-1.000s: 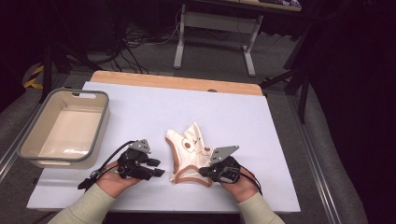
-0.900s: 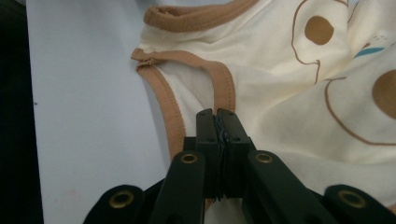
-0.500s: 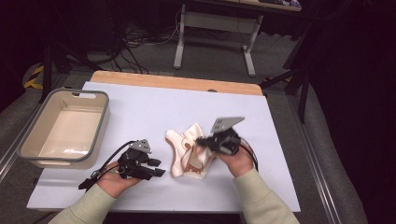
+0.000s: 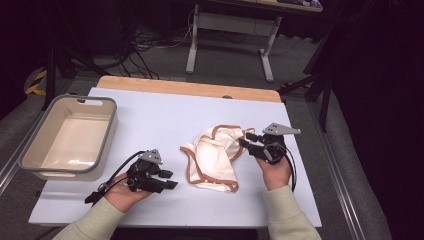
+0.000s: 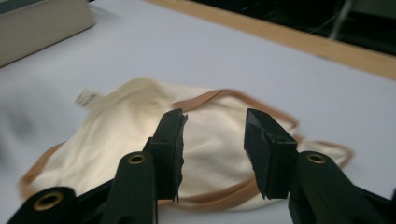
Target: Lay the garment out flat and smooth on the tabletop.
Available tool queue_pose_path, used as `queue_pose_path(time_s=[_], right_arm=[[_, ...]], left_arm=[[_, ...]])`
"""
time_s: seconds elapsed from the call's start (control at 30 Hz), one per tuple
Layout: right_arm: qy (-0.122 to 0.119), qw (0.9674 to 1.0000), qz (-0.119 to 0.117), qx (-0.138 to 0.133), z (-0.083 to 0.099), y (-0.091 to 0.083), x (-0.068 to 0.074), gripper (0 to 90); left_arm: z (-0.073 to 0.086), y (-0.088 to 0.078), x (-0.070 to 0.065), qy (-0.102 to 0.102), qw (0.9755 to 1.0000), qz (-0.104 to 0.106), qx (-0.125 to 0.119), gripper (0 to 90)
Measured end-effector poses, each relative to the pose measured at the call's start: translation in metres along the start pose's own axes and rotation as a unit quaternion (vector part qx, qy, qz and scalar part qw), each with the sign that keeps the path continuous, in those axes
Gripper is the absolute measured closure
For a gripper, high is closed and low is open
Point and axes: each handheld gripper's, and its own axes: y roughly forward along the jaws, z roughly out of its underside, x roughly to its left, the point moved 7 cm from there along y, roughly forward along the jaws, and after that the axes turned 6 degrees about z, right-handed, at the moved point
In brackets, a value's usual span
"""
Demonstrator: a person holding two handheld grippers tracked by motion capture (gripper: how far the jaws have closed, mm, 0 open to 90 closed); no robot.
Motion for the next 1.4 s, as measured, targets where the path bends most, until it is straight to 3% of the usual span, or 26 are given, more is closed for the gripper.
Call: queue_pose_path(time_s=[0.1, 0.2, 0.4, 0.6, 0.73, 0.87, 1.07, 1.2, 1.4], right_arm=[[-0.015, 0.9989, -0.037, 0.023, 0.017, 0.002, 0.017, 59.4], [-0.04, 0.9959, -0.066, 0.047, 0.029, 0.004, 0.036, 61.6], [-0.084, 0.9874, -0.119, 0.063, 0.033, 0.016, 0.078, 62.0], [-0.121, 0.9796, -0.132, 0.092, 0.041, 0.034, 0.105, 59.2], [-0.122, 0.9776, -0.137, 0.103, 0.044, 0.045, 0.111, 58.2], [-0.134, 0.976, -0.121, 0.122, 0.05, 0.056, 0.112, 62.1], [-0.121, 0.979, -0.114, 0.118, 0.048, 0.056, 0.106, 84.2], [-0.107, 0.9812, -0.115, 0.112, 0.047, 0.054, 0.101, 85.6], [-0.091, 0.9867, -0.109, 0.08, 0.038, 0.036, 0.092, 85.6]], left_arm=[[-0.001, 0.001, 0.002, -0.001, 1.0, -0.002, -0.003, 53.9], [-0.002, 0.004, 0.005, -0.006, 1.0, -0.002, -0.007, 54.1], [-0.009, 0.018, 0.011, -0.001, 1.0, -0.004, -0.004, 55.2], [-0.014, 0.035, 0.013, 0.002, 0.9999, -0.006, 0.008, 56.8], [-0.019, 0.047, 0.009, 0.009, 0.9999, 0.001, 0.013, 57.1], [-0.021, 0.056, 0.005, 0.013, 0.9996, 0.012, 0.02, 57.2], [-0.027, 0.067, 0.004, 0.03, 0.9992, -0.002, 0.027, 64.0], [-0.028, 0.067, 0.006, 0.036, 0.9986, -0.015, 0.035, 80.7], [-0.028, 0.058, 0.001, 0.04, 0.9985, -0.015, 0.033, 87.3]])
